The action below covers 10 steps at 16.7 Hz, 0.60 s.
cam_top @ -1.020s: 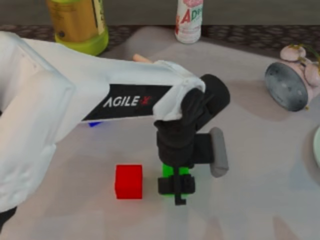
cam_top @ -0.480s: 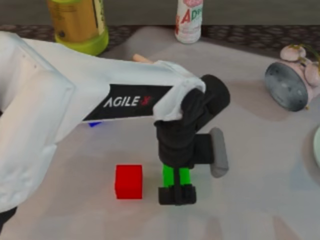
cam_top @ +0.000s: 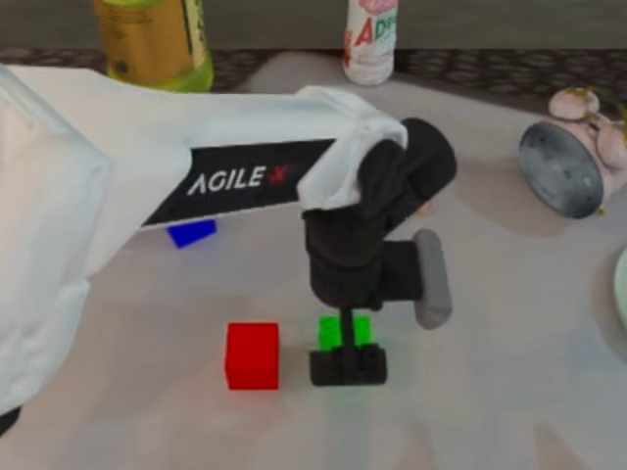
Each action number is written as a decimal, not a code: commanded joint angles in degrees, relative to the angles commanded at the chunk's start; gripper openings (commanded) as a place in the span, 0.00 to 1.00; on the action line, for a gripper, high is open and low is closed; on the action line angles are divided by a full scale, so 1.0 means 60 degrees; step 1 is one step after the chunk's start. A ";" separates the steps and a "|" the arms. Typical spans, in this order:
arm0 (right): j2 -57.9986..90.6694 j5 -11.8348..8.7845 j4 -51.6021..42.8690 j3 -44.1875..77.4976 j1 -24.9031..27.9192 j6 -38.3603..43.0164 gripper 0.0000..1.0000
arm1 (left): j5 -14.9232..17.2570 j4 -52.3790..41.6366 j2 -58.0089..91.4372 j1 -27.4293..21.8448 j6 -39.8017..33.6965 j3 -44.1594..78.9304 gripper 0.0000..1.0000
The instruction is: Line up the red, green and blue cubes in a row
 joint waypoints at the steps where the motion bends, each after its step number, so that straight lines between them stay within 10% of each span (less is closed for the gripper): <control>1: 0.0000 0.0000 0.0000 0.0000 0.0000 0.0000 1.00 | -0.0002 -0.0378 -0.0119 0.0022 -0.0001 0.0222 1.00; 10: 0.0000 0.0000 0.0000 0.0000 0.0000 0.0000 1.00 | -0.0013 -0.1267 -0.0350 0.0180 0.0004 0.0920 1.00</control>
